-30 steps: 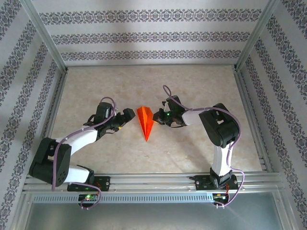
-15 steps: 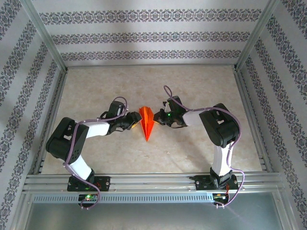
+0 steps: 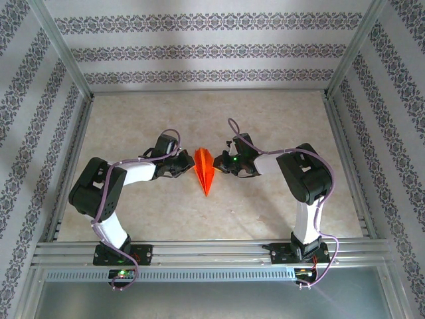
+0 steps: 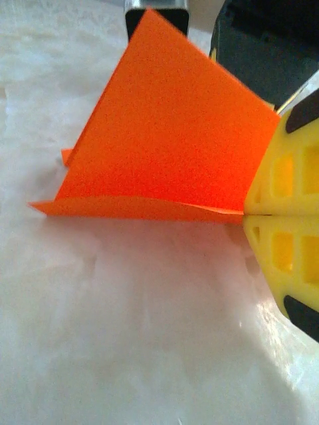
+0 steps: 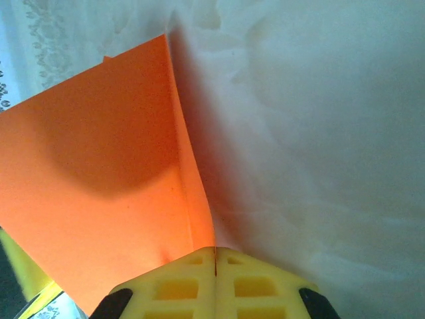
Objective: Fold a paper plane with a square sheet of paper (pick it up from the middle)
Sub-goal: Turn over the wing at the center of the table.
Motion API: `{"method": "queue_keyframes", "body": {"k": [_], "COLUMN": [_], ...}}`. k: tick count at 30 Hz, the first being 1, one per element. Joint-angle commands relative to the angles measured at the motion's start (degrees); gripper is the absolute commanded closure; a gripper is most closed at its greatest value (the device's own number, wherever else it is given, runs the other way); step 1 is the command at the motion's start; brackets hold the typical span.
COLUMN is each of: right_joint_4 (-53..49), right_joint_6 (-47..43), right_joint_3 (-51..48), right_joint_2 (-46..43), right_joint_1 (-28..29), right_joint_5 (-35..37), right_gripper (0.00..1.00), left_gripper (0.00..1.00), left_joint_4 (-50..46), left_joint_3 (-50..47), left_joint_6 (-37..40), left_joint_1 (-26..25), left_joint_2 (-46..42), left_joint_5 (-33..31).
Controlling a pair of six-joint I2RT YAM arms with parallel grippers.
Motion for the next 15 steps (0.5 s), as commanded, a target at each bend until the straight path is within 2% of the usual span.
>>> {"method": "queue_keyframes", "body": {"k": [1,10,15], "right_joint_4": [0.8,1.1,1.4], "right_joint_6": [0.6,1.4,1.8], "right_joint_3": [-1.0,-2.4,-2.7], "right_joint_2": [-2.1,-3.2,-3.2], "right_joint_1": [-0.5,-0.6,-0.2], "right_joint_5": [-0.7,-0.1,-0.5], "right_gripper": [1.0,1.0,0.96], "left_gripper": [1.0,1.0,1.0], "left_joint_4": [-5.1,-7.3,-3.9], "left_joint_3": [1.7,-1.1,-3.5], "left_joint_6": [3.0,2.9,1.3], "left_joint_1": [-0.7,-0.6,-0.7], "left_joint_2": [-0.6,-4.5,-4.5], "left_joint_5": [-2.0,-6.7,-5.6]}}
